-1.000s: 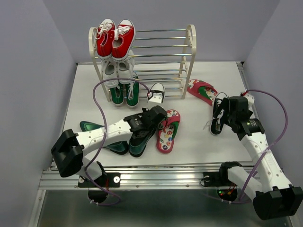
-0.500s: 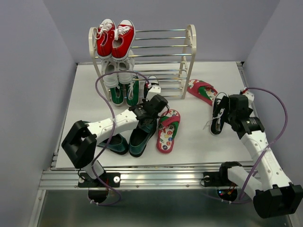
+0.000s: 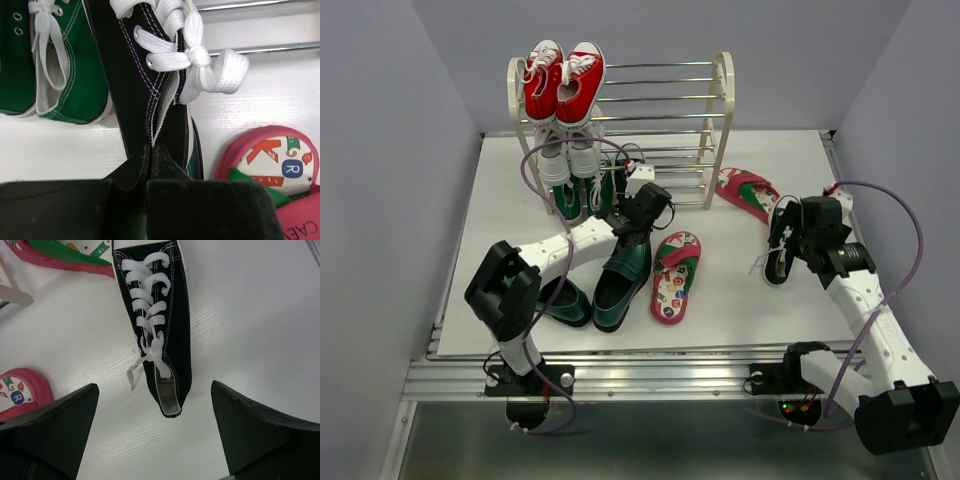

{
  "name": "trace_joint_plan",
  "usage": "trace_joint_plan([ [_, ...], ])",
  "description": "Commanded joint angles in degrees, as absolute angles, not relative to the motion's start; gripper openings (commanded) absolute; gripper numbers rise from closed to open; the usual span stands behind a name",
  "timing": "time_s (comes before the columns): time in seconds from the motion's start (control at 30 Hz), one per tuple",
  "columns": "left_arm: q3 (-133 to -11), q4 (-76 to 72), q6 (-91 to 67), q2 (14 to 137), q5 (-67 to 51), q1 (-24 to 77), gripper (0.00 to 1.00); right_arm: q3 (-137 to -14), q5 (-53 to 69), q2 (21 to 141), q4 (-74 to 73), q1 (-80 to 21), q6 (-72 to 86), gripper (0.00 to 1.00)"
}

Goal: Place and organize the shoes onto the shoe shelf

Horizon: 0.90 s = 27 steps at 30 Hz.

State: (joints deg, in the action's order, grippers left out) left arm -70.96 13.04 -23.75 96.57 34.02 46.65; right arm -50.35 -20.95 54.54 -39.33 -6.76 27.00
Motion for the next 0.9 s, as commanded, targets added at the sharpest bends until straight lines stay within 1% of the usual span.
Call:
trace_joint_plan([
  [0.0, -75.32, 5.28, -19.61, 96.06, 38.58, 46.23, 0.0, -53.09, -20.48, 55.19, -37.0, -6.68, 25.93, 1.0],
  [0.47, -77.25, -2.37, -14.5, 99.93, 40.95, 43.07, 0.0, -53.18, -21.27, 55.72, -36.91, -6.68, 25.49, 1.0],
  [0.87, -77.52, -7.38, -12.22, 101.34, 39.81, 41.57, 0.0, -53.0, -21.36, 55.72, -36.65, -6.68, 25.14, 1.0],
])
